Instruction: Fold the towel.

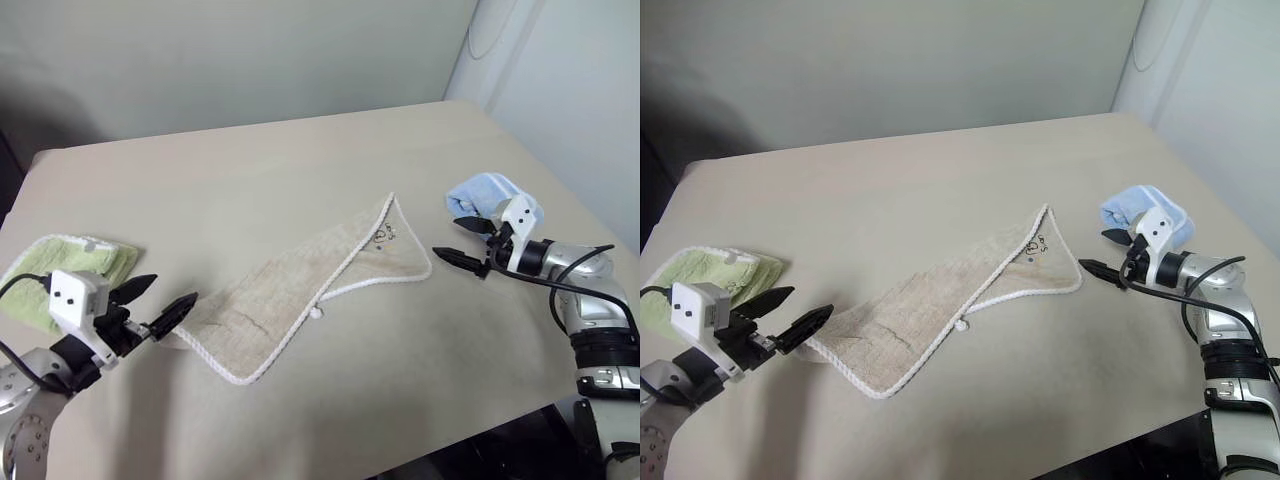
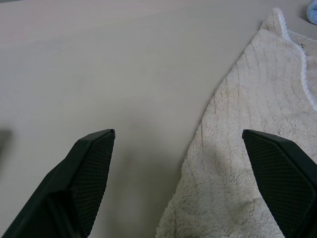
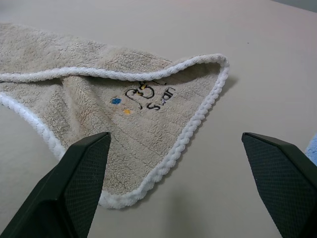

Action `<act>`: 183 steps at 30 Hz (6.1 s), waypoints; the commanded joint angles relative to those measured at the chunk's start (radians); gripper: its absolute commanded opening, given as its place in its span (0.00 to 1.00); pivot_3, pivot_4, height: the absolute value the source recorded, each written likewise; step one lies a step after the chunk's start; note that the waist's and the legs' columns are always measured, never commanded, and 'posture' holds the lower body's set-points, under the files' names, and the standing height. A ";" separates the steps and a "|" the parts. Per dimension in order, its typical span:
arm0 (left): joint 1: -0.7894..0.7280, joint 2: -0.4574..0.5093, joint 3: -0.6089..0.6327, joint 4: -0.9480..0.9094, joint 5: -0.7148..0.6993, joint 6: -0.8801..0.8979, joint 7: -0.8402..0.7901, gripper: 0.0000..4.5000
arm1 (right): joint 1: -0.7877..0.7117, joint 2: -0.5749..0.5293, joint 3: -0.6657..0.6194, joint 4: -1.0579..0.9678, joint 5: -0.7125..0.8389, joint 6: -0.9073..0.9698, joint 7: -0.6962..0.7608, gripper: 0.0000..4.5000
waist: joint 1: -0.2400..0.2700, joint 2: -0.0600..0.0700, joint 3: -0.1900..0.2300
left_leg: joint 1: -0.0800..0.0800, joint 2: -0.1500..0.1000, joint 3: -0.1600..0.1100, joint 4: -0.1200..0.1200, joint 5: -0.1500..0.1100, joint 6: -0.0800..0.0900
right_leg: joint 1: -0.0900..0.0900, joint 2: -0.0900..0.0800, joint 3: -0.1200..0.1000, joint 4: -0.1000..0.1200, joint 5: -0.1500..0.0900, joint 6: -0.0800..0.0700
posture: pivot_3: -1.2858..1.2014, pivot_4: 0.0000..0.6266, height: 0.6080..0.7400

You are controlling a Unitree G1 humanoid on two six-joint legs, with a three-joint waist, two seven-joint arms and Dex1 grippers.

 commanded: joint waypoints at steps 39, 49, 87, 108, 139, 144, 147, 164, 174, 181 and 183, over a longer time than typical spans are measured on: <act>-0.058 -0.046 -0.177 -0.113 0.082 -0.057 0.090 1.00 | -0.563 0.083 0.378 0.793 -0.560 -0.556 -0.397 0.99 | 0.003 0.002 0.000 | 0.001 0.000 0.000 -0.002 -0.001 0.001 | -0.001 -0.001 0.000 0.001 0.000 -0.001 | 0.52 0.24 1.00; 0.013 -0.062 -0.235 -0.165 0.161 -0.111 0.087 1.00 | -0.727 0.125 0.637 0.964 -0.904 -0.672 -0.678 0.99 | -0.009 0.003 0.000 | -0.001 0.000 0.000 -0.004 -0.002 0.003 | -0.004 -0.001 -0.001 0.001 0.001 -0.001 | 0.52 0.24 1.00; 0.037 -0.108 -0.240 -0.191 0.192 -0.135 0.117 1.00 | -0.793 0.287 0.723 1.014 -1.070 -0.690 -0.899 0.99 | -0.011 0.004 0.001 | -0.007 0.001 0.000 -0.003 -0.004 0.006 | -0.011 -0.001 -0.001 0.001 0.001 -0.002 | 0.52 0.24 1.00; 0.030 -0.099 -0.229 -0.192 0.188 -0.134 0.117 1.00 | -0.756 0.276 0.710 1.012 -1.053 -0.713 -0.888 0.01 | -0.011 0.004 0.001 | -0.007 0.001 0.000 -0.003 -0.004 0.006 | -0.011 -0.001 -0.001 0.001 0.001 -0.002 | 0.52 0.24 1.00; -0.012 0.216 -0.198 -0.176 0.140 -0.126 -0.211 1.00 | -0.702 0.149 0.543 0.927 -0.821 -0.867 -0.589 0.01 | -0.009 0.004 0.001 | -0.007 0.001 0.000 -0.003 -0.002 0.003 | -0.010 0.000 -0.001 0.001 0.001 -0.002 | 0.52 0.24 1.00; 0.007 0.328 -0.243 -0.171 0.199 -0.189 -0.359 1.00 | -0.694 0.159 0.544 0.925 -0.818 -0.867 -0.587 0.01 | -0.010 0.004 0.001 | -0.007 0.001 0.000 -0.004 -0.002 0.003 | -0.011 0.000 -0.001 0.000 0.001 -0.002 | 0.52 0.24 1.00; 0.007 0.364 -0.286 -0.162 0.255 -0.252 -0.406 1.00 | -0.695 0.165 0.546 0.924 -0.816 -0.863 -0.590 0.01 | -0.010 0.004 0.001 | -0.007 0.001 0.000 -0.004 -0.003 0.004 | -0.011 0.000 -0.001 0.000 0.001 -0.002 | 0.52 0.24 1.00; 0.074 0.460 -0.375 -0.152 0.292 -0.260 -0.587 1.00 | -0.697 0.189 0.549 0.922 -0.813 -0.859 -0.597 0.01 | -0.010 0.004 0.001 | -0.007 0.001 0.000 -0.004 -0.009 0.014 | -0.011 0.000 -0.001 0.000 0.001 -0.003 | 0.52 0.24 1.00; -0.007 0.421 -0.518 -0.026 0.430 -0.349 -0.528 0.63 | -0.697 0.196 0.543 0.919 -0.805 -0.861 -0.593 0.00 | -0.010 0.005 0.001 | -0.007 0.001 -0.001 -0.004 -0.009 0.014 | -0.011 -0.001 -0.001 0.001 0.002 -0.003 | 0.52 0.24 1.00; -0.102 0.392 -0.532 0.048 0.390 -0.322 -0.545 0.07 | -0.706 0.205 0.541 0.923 -0.804 -0.849 -0.603 0.00 | -0.010 0.006 0.001 | -0.007 0.001 -0.001 -0.004 -0.009 0.014 | -0.011 -0.001 -0.001 0.001 0.002 -0.003 | 0.52 0.24 1.00; -0.135 0.388 -0.535 0.067 0.367 -0.306 -0.558 0.00 | -0.712 0.212 0.539 0.926 -0.803 -0.841 -0.611 0.00 | -0.010 0.006 0.001 | -0.007 0.001 -0.001 -0.004 -0.009 0.014 | -0.011 -0.001 -0.001 0.001 0.002 -0.003 | 0.52 0.24 1.00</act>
